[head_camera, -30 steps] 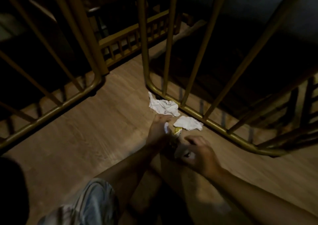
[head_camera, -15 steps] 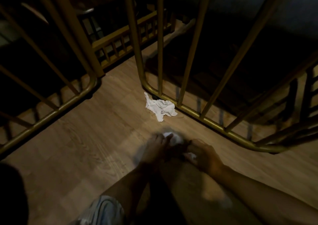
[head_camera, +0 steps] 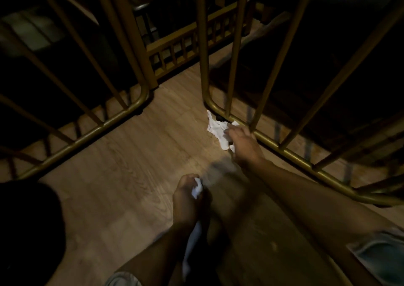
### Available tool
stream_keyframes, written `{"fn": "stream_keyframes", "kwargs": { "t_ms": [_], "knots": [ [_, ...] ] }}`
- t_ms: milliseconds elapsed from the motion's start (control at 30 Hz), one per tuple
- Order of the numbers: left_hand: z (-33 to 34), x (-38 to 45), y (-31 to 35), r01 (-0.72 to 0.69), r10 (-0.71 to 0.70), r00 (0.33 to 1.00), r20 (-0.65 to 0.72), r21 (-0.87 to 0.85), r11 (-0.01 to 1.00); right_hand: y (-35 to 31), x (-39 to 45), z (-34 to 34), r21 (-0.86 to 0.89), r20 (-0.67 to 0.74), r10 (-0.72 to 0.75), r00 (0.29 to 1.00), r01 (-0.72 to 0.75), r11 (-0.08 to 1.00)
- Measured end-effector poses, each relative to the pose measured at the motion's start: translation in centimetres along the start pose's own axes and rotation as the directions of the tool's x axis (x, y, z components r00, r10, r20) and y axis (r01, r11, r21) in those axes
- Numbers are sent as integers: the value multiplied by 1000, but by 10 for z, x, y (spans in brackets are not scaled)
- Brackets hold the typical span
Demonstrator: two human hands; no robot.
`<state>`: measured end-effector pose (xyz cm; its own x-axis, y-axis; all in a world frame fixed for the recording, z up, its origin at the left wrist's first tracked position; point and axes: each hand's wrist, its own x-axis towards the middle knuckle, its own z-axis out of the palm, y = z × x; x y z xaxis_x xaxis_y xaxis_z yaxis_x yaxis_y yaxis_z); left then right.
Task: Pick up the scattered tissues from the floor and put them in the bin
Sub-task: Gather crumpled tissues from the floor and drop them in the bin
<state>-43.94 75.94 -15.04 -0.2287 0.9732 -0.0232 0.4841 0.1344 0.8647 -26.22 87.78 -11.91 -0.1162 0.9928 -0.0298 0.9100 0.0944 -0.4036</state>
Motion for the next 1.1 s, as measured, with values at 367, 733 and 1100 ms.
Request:
{"fn": "stream_keyframes", "kwargs": {
  "t_ms": [367, 733, 1100],
  "knots": [
    [-32, 38, 2, 126, -146, 982, -121, -165, 978, -12, -17, 32, -73, 104, 97, 990, -90, 993],
    [-93, 54, 42, 256, -298, 940, -168, -230, 939, -68, -40, -3, 280, 38, 141, 989, -146, 949],
    [-310, 70, 111, 49, -32, 981, -191, 81, 995, -257, -28, -86, 327, -28, -372, 928, 360, 874]
  ]
}}
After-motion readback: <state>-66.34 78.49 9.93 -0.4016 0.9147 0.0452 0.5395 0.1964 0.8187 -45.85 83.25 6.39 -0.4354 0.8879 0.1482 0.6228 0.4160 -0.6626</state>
